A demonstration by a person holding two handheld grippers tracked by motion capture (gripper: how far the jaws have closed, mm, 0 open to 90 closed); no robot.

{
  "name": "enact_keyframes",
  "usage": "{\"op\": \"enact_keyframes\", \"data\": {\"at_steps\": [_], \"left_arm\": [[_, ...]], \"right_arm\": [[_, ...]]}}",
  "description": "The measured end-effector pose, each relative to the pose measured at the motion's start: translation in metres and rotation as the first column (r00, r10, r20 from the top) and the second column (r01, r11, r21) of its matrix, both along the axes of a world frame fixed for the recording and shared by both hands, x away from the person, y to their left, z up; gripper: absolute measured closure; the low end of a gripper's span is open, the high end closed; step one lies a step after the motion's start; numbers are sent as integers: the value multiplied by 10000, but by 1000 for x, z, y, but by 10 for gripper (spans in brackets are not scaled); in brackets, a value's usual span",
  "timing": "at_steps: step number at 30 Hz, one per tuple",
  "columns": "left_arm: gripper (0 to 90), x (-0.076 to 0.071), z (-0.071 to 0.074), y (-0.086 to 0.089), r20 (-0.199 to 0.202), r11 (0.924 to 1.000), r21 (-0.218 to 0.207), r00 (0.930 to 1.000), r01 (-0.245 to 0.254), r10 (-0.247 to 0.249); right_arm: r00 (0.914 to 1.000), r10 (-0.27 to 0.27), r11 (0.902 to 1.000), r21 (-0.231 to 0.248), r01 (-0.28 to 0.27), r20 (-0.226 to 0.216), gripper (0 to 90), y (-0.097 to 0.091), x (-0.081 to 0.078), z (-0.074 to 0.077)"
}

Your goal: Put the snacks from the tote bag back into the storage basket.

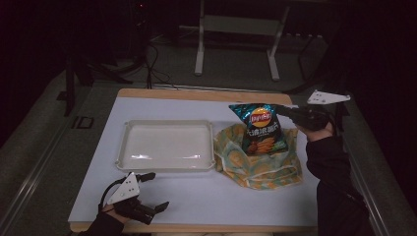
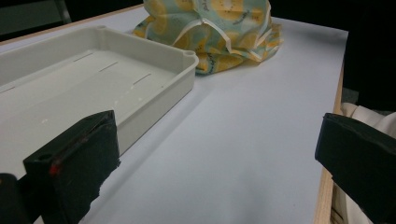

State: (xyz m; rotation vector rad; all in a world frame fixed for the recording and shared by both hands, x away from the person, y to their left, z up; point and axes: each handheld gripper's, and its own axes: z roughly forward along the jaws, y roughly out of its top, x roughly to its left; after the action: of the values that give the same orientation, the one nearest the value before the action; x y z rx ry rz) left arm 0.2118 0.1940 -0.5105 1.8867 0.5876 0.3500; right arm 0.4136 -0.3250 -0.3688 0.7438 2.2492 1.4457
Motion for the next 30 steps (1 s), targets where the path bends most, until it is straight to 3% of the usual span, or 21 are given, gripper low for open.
{"op": "enact_keyframes", "data": {"at_steps": [16, 30], "left_arm": [[3, 0, 0, 0, 14, 10000, -28, 10000, 11, -11], [3, 0, 1, 0, 21, 10000, -38, 10000, -6, 6]], "right_arm": [[9969, -432, 9990, 168, 422, 653, 900, 0, -4, 33], [9858, -970, 9950, 360, 929, 1373, 900, 3, -9, 76]]}}
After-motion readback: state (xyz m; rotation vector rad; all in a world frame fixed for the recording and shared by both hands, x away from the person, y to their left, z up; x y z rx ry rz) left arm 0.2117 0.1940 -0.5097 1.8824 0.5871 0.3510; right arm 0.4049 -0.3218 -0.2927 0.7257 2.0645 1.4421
